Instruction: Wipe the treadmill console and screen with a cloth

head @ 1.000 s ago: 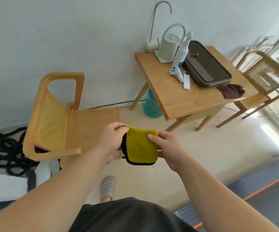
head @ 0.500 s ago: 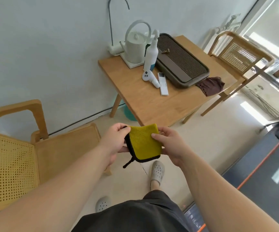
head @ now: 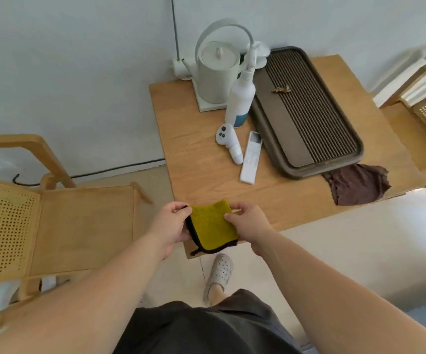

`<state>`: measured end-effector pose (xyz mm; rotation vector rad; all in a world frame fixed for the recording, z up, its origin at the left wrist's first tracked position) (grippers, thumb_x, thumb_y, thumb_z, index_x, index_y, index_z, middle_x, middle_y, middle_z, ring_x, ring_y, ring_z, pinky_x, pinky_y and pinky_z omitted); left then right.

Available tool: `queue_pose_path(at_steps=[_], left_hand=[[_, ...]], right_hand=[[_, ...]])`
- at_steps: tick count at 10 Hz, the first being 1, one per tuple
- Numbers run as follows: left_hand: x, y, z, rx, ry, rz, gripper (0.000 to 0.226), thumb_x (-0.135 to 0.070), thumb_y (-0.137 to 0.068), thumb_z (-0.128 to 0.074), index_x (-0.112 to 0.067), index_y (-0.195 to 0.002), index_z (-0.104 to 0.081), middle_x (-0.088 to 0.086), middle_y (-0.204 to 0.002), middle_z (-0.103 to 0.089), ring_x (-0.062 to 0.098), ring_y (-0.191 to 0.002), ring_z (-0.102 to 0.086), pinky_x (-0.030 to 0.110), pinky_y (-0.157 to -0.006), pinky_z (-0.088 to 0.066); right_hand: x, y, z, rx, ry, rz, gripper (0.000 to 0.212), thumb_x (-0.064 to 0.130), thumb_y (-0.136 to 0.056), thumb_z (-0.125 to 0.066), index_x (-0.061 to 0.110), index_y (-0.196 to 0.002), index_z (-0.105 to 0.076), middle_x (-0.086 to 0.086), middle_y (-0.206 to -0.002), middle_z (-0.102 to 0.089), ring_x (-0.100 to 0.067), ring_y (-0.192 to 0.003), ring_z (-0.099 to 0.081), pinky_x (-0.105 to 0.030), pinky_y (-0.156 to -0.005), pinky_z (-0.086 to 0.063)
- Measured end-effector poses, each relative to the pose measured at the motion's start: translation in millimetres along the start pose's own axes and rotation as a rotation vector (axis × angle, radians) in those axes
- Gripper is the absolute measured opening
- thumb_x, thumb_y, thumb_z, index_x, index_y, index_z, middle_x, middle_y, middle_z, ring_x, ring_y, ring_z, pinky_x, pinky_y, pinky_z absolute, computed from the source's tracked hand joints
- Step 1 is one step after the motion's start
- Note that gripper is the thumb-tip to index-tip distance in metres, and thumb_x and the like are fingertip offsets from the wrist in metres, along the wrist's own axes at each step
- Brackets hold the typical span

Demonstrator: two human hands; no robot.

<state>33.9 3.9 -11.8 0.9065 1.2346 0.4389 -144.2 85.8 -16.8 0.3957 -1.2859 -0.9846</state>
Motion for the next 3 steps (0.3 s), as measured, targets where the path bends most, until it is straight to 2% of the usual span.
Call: queue_pose_path(at_steps=[1, 2, 3], left_hand=[[2.3, -3.7, -3.2, -0.132, -0.121, -0.019, 0.029, -0.022, -0.099, -0.061, -0.02, -0.127, -0.057, 0.004, -0.122, -0.062, 0.026, -0.105, -0.061, 0.04, -0.085, -0.05], [7.1, -4.6, 4.9, -0.166, -0.227, -0.014, 0.046, -0.029, -0.098, -0.063, -0.021, -0.141, -0.047, -0.001, -0.129, -0.053, 0.021, -0.115, -0.052, 0.037, -0.094, -0.041], [4.1, -2.1, 18.9, -0.202, -0.26, -0.031, 0.049, -0.033, -0.097, -0.063, -0.027, -0.142, -0.046, 0.005, -0.142, -0.054, 0.029, -0.124, -0.056, 0.05, -0.106, -0.044]], right_hand=[[13.2, -14.8, 3.5, 0.114, 0.298, 0.023, 0.052, 0.043, -0.094, -0.069, 0.023, -0.141, -0.056, -0.003, -0.125, -0.066, -0.024, -0.113, -0.063, -0.04, -0.092, -0.055], [17.2, -18.5, 3.4, 0.182, 0.419, 0.015, 0.063, 0.045, -0.096, -0.067, 0.016, -0.148, -0.047, -0.007, -0.138, -0.06, -0.025, -0.115, -0.057, -0.037, -0.093, -0.048], [21.0, -7.8, 6.0, 0.194, 0.386, 0.031, 0.068, 0.045, -0.096, -0.068, 0.017, -0.152, -0.043, -0.007, -0.144, -0.056, -0.023, -0.115, -0.056, -0.035, -0.093, -0.046]])
Point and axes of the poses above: each hand's wrist, its own y-axis away from the middle knuckle, its own z-axis out of the back of the hand, x = y × z, the point moved 2 cm from there along -y, towards the middle knuckle
